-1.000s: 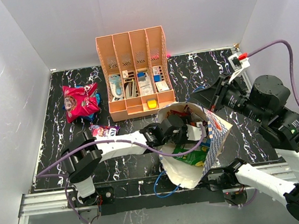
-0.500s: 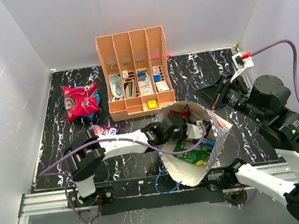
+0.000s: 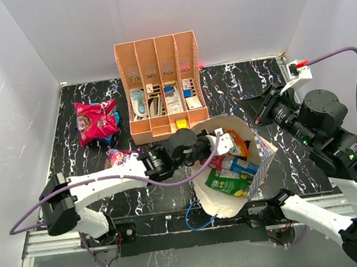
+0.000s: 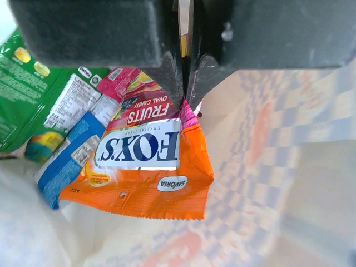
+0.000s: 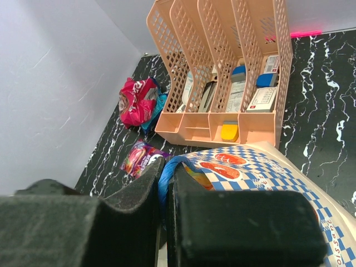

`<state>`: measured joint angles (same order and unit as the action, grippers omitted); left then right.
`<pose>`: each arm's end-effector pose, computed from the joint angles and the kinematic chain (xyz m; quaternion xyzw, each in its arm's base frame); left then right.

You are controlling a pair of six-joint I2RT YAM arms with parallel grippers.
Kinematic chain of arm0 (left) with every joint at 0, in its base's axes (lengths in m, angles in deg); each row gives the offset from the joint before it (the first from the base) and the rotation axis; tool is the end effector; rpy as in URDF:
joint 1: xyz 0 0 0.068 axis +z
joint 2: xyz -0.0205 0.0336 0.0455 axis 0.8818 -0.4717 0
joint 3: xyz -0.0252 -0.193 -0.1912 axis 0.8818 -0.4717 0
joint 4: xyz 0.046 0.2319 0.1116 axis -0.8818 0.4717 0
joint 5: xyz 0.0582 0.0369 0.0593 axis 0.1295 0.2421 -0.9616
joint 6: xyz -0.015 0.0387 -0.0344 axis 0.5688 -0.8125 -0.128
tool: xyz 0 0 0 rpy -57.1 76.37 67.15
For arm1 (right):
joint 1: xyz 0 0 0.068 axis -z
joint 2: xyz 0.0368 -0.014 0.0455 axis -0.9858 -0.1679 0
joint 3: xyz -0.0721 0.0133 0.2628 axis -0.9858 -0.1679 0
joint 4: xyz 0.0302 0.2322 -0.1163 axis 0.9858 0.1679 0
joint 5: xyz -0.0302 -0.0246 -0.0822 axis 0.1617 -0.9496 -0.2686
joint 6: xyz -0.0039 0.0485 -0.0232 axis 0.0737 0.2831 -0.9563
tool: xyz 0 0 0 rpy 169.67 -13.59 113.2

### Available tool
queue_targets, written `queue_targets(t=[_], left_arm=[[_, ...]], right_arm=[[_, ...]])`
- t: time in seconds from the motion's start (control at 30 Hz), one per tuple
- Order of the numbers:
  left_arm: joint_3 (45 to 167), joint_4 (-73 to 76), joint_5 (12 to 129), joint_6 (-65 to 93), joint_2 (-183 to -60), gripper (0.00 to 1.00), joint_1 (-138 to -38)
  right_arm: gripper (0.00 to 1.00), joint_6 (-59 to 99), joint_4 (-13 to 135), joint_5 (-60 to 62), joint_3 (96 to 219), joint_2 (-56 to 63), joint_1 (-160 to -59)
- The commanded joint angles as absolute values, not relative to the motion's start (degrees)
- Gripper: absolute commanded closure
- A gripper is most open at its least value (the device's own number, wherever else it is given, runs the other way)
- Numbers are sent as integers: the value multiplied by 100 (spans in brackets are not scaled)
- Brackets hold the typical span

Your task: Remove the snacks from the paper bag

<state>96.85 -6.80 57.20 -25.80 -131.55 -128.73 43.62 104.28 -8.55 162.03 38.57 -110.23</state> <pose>0.1420 -0.3244 0.3169 0.5553 0.5431 -0.1747 0.6052 0.0987 0.0555 0.4733 0.0125 0.7618 0.3157 0.5656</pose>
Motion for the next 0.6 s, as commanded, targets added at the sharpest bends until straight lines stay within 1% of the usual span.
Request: queue_targets(t=[0.0,0.23,0.4,0.57], left_arm=[[9865,-851,5806,-2243,-12434,100,-12857],[10284,-463,5940,-1886,-11632,100,-12857],[10976,173,5751,-1309,-11308,100,-12856],[11477,463,5434,-786,-10964,100,-12857]], right_arm=[[92,4443,10100,-1149,16269,3997,-11031],[92,4489,10098,-1503,16273,4005,-11029],[93,4489,10083,-1555,16202,4035,-11031],[92,4494,10072,-1574,16109,4097,-11031]])
